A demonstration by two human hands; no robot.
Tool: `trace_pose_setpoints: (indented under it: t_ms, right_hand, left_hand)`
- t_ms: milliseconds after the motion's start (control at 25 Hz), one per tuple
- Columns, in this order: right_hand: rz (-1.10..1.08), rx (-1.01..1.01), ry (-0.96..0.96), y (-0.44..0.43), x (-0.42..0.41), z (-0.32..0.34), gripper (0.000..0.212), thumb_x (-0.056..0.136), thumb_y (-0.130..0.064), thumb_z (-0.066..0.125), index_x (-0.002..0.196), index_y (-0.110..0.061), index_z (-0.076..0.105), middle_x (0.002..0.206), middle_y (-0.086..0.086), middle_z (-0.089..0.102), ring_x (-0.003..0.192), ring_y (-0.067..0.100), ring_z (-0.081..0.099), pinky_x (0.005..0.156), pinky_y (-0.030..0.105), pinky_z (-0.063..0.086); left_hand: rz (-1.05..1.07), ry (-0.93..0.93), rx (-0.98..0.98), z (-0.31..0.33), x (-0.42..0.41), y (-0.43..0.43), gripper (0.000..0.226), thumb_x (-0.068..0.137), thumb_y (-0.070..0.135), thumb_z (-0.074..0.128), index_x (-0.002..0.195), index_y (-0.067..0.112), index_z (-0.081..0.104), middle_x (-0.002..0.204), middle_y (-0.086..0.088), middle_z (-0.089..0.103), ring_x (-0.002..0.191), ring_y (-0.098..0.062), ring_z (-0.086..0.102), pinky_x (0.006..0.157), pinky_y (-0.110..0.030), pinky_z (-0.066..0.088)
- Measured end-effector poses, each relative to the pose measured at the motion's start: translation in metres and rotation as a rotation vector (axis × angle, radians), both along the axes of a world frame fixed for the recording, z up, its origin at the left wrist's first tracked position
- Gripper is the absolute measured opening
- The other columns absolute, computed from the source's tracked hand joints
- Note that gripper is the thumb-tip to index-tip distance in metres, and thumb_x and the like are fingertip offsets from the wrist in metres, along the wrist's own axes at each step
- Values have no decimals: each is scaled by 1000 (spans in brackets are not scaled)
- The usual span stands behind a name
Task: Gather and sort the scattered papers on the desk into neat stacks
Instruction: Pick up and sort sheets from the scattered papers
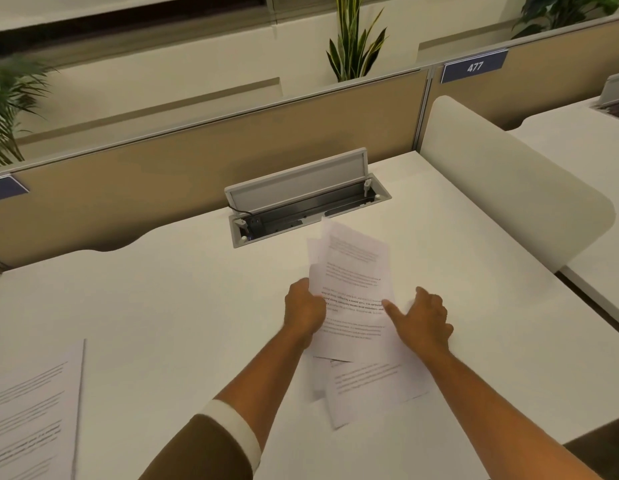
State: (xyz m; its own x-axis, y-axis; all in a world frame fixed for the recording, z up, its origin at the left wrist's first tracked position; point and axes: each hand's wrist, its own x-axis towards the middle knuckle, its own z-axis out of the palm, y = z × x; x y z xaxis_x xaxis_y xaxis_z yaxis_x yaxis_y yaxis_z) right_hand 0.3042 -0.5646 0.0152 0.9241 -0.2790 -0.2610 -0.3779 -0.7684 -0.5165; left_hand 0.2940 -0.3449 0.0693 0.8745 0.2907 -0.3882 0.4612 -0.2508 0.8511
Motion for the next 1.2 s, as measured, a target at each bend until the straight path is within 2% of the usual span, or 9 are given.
trace_pose_setpoints:
  t_ms: [120, 240, 360, 480, 640, 760, 920, 1120, 1200]
  right_hand:
    - [-64, 527, -41, 3, 16, 26, 97, 91, -60, 70, 163, -15, 22, 156, 13, 48, 139, 34, 52, 109, 52, 46]
    - [38, 892, -183, 19, 17, 66, 57, 94, -41, 75, 144, -22, 55, 133, 2, 72, 108, 19, 75, 89, 40, 62]
    - [138, 940, -384, 48, 8, 104, 20, 97, -28, 73, 116, -27, 72, 111, -6, 80, 96, 17, 78, 80, 38, 67]
    - [223, 1055, -522, 78, -7, 135, 22, 98, -23, 71, 119, -28, 71, 113, -7, 79, 103, 19, 76, 79, 30, 65]
    - [320, 1096, -597, 107, -28, 148, 31, 96, -27, 72, 123, -40, 64, 119, -11, 75, 110, 19, 73, 83, 29, 64]
    - [301, 1130, -562, 120, -40, 141, 46, 87, -37, 81, 128, -43, 60, 122, -12, 73, 115, 15, 71, 87, 25, 62]
    - [318, 954, -462, 127, -47, 118, 67, 76, -55, 82, 136, -44, 55, 120, -14, 67, 113, 19, 66, 81, 32, 66]
    - [270, 952, -341, 126, -50, 94, 40, 85, -28, 86, 117, -43, 69, 108, -18, 77, 106, 19, 72, 74, 22, 64]
    - [266, 940, -306, 127, -53, 89, 29, 89, -23, 83, 108, -44, 74, 105, -16, 79, 102, 19, 74, 70, 19, 62]
  left_hand:
    - [-84, -168, 14, 28, -16, 20, 20, 108, 19, 56, 109, 33, 70, 107, 7, 78, 90, -15, 78, 64, -25, 64]
    - [-69, -311, -62, 54, -36, 46, 22, 107, 15, 60, 121, 29, 71, 116, 5, 79, 102, -20, 78, 83, -42, 68]
    - [-15, -465, -42, 82, -54, 69, 28, 105, 10, 62, 118, 34, 71, 111, 9, 79, 102, -15, 77, 81, -35, 68]
    - [65, -641, -20, 105, -71, 87, 35, 105, 7, 61, 119, 38, 69, 110, 13, 77, 105, -12, 75, 75, -24, 66]
    - [141, -790, -61, 111, -94, 104, 31, 101, 11, 62, 122, 33, 68, 112, 12, 76, 109, -16, 74, 78, -25, 65]
    - [180, -791, -81, 97, -107, 113, 26, 98, 17, 67, 118, 34, 65, 111, 15, 75, 107, -12, 73, 82, -26, 65]
    - [195, -684, -113, 67, -118, 117, 36, 99, 19, 63, 122, 46, 63, 110, 22, 73, 109, -3, 70, 75, -14, 60]
    - [198, -551, -207, 35, -121, 117, 37, 107, 7, 59, 126, 38, 66, 114, 12, 77, 113, -20, 72, 80, -19, 62]
    - [187, -525, -208, 33, -123, 114, 30, 107, 16, 58, 126, 37, 67, 111, 13, 77, 111, -20, 73, 80, -20, 63]
